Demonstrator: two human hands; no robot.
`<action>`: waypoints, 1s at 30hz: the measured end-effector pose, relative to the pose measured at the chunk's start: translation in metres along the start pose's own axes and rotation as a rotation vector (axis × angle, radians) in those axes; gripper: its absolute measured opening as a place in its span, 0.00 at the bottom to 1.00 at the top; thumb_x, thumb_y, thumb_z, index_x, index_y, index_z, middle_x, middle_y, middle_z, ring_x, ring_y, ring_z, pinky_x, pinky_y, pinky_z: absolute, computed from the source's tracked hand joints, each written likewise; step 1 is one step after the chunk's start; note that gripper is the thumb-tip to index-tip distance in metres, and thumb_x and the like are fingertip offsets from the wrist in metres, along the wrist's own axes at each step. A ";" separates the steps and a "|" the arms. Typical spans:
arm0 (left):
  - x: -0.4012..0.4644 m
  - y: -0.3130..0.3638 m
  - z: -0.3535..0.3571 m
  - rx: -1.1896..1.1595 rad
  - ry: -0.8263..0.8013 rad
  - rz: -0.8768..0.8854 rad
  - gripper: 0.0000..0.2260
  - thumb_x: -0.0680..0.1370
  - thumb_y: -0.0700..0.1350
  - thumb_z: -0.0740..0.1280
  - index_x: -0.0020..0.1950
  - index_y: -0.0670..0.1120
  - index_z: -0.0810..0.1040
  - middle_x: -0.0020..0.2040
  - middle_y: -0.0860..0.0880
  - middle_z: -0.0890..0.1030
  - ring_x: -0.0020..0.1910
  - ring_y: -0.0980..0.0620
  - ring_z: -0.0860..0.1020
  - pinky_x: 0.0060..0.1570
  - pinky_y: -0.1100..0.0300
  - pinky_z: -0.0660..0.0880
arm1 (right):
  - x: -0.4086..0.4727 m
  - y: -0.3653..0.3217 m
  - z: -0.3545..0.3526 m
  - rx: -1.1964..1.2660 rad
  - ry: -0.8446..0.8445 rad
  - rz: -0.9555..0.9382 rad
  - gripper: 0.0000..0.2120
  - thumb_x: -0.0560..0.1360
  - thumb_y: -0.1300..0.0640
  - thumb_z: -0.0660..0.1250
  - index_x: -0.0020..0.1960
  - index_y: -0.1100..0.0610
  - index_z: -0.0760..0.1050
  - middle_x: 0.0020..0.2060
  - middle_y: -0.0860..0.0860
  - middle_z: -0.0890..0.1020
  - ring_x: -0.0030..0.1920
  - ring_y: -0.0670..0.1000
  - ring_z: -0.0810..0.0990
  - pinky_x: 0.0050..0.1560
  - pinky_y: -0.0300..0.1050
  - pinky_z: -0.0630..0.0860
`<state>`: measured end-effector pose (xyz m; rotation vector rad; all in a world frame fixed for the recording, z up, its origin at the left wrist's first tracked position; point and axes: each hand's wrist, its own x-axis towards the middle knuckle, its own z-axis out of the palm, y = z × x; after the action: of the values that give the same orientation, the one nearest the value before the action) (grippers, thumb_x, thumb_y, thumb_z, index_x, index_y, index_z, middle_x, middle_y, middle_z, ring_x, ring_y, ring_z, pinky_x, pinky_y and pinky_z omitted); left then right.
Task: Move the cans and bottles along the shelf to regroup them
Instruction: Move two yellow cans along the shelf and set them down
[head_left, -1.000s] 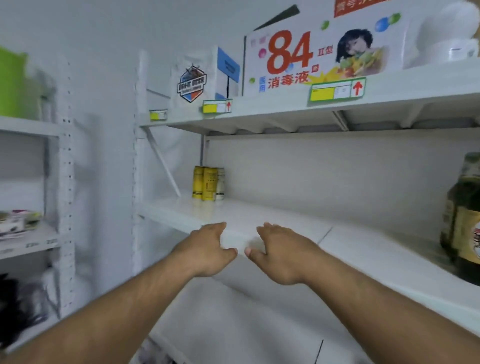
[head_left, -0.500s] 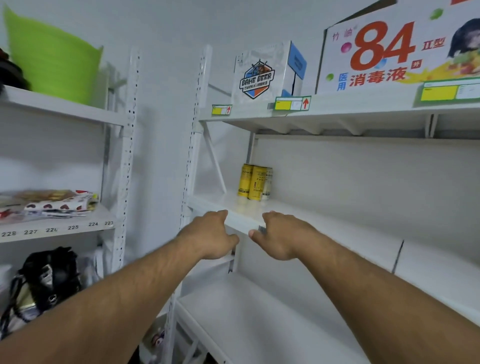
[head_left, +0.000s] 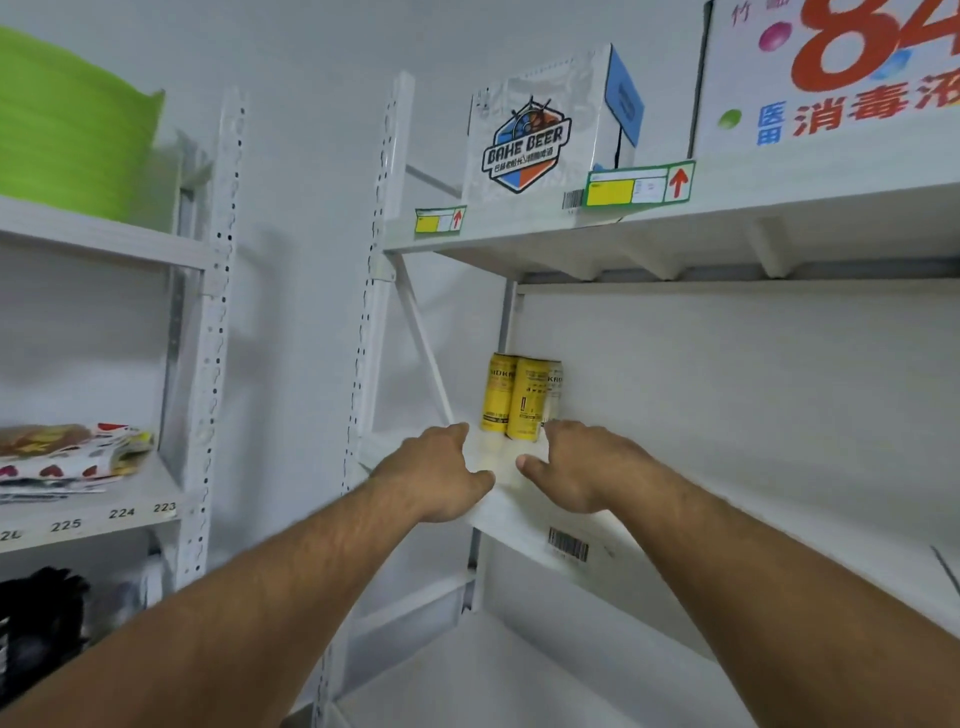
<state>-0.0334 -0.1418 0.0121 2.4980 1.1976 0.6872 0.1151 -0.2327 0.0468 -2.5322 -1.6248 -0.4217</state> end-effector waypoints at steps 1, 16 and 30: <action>0.012 -0.005 0.002 -0.004 -0.001 -0.001 0.36 0.81 0.60 0.64 0.85 0.52 0.53 0.84 0.50 0.60 0.80 0.46 0.64 0.75 0.48 0.67 | 0.012 0.002 0.003 -0.004 -0.004 0.007 0.35 0.80 0.35 0.53 0.79 0.55 0.59 0.74 0.53 0.68 0.70 0.58 0.71 0.65 0.55 0.72; 0.211 -0.063 0.025 -0.102 -0.047 0.147 0.38 0.80 0.60 0.66 0.85 0.50 0.55 0.82 0.47 0.64 0.79 0.44 0.66 0.74 0.49 0.68 | 0.178 -0.006 0.050 0.009 0.046 0.180 0.29 0.76 0.34 0.58 0.68 0.53 0.70 0.60 0.52 0.79 0.58 0.57 0.79 0.58 0.54 0.77; 0.368 -0.074 0.058 -0.530 -0.241 0.157 0.30 0.76 0.51 0.77 0.74 0.47 0.69 0.67 0.47 0.78 0.65 0.45 0.78 0.57 0.59 0.72 | 0.300 -0.003 0.068 0.701 0.330 0.611 0.27 0.74 0.42 0.72 0.59 0.58 0.66 0.50 0.52 0.75 0.49 0.53 0.75 0.45 0.46 0.72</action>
<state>0.1483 0.1909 0.0382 2.1573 0.6354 0.6200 0.2412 0.0468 0.0675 -2.1016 -0.6541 -0.1463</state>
